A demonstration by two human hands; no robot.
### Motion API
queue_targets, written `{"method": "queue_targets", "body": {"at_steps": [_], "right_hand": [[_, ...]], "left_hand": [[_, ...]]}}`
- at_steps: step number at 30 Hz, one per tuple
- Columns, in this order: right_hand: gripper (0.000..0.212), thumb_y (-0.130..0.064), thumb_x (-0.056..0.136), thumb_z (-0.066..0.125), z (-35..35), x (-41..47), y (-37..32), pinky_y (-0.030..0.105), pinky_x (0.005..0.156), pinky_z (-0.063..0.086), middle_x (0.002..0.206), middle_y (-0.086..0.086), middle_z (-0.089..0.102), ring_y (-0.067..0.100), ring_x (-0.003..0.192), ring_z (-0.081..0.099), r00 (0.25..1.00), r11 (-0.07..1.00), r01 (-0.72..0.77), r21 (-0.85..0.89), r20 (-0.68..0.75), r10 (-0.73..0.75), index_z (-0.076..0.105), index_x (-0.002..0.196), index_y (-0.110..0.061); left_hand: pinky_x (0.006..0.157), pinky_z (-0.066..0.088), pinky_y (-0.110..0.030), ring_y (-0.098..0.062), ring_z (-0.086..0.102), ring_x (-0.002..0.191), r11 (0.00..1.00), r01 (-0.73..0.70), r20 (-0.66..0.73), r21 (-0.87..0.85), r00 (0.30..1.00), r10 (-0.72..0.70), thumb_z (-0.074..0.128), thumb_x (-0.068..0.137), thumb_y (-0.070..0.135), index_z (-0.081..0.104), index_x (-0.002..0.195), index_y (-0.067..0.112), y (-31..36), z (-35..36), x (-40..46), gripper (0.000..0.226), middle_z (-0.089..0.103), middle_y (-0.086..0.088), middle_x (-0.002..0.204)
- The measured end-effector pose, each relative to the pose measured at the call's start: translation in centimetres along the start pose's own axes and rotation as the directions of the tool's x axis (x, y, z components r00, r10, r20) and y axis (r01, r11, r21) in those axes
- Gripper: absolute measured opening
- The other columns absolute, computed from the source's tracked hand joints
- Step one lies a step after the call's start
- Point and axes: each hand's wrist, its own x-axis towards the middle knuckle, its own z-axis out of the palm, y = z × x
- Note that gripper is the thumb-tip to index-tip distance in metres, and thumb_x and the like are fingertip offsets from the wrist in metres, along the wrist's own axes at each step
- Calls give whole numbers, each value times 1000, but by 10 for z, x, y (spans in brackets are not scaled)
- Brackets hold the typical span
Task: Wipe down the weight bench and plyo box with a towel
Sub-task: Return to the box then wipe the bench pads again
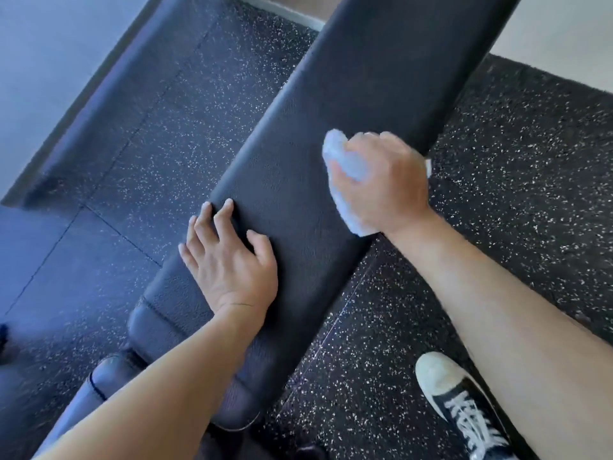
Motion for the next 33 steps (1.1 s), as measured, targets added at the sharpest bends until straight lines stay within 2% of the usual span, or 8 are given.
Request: {"method": "queue_targets", "body": {"at_steps": [3, 5, 8, 11, 14, 19, 23, 33], "right_hand": [[24, -31, 90, 49, 3, -10, -3, 33, 58, 19, 65, -6, 29, 22, 63, 25, 974, 976, -217, -8, -71, 216, 41, 70, -21], [31, -36, 96, 38, 2, -48, -36, 36, 60, 22, 67, -6, 29, 23, 65, 23, 989, 989, -137, 50, -41, 139, 51, 72, -20], [14, -30, 92, 63, -13, -116, -92, 42, 55, 34, 64, 0, 45, 29, 61, 40, 997, 967, -47, 252, -55, 63, 52, 88, -22], [26, -29, 90, 72, -21, -140, -104, 42, 51, 38, 65, 2, 48, 29, 61, 44, 997, 962, 50, 267, -61, -35, 48, 97, -21], [30, -31, 87, 75, -22, -115, -79, 40, 51, 38, 64, 1, 48, 28, 61, 45, 980, 953, 197, 231, -25, -197, 48, 97, -23], [14, -31, 86, 61, -3, -29, -8, 40, 51, 41, 63, -1, 45, 25, 60, 34, 999, 999, 46, -15, 17, -45, 68, 83, -19], [20, -26, 75, 69, 5, -15, -20, 33, 49, 35, 58, -1, 45, 25, 56, 37, 999, 999, 29, 44, 18, -30, 52, 68, -17], [22, -33, 78, 73, 38, 17, -58, 36, 52, 36, 58, -3, 47, 25, 58, 46, 928, 946, 236, 221, 239, -287, 59, 70, -19]], "left_hand": [[128, 14, -57, -30, 26, 155, 1000, -7, 5, -7, 1000, 7, 42, 92, 40, 45, 151, 26, -4, 0, -1, 61, 36, -4, 163], [128, 13, -56, -29, 26, 155, 1000, -9, 8, -15, 1000, 9, 42, 92, 40, 45, 151, 27, -4, 0, -2, 60, 36, -3, 164], [127, 14, -56, -29, 26, 155, 999, -26, 3, -21, 1000, 26, 44, 92, 39, 46, 150, 27, -7, 0, -2, 59, 37, -3, 164], [127, 15, -57, -30, 26, 155, 999, -25, 11, -28, 1000, 25, 42, 92, 40, 47, 151, 25, -11, -1, -2, 61, 37, -4, 163], [128, 13, -57, -30, 24, 156, 999, -25, 18, -39, 1000, 26, 41, 93, 41, 46, 152, 25, -6, -1, -7, 61, 36, -4, 164], [128, 11, -58, -33, 23, 156, 999, -25, 26, -22, 999, 26, 44, 97, 39, 44, 152, 26, -5, -1, -8, 57, 34, -6, 166], [129, 8, -58, -31, 20, 158, 999, 0, 43, -43, 999, 1, 40, 94, 42, 44, 152, 28, -8, -3, -6, 61, 32, -5, 168], [129, 10, -60, -33, 22, 158, 998, 41, 50, -37, 998, -39, 42, 90, 40, 48, 152, 25, -3, -4, -3, 64, 35, -5, 166]]}}
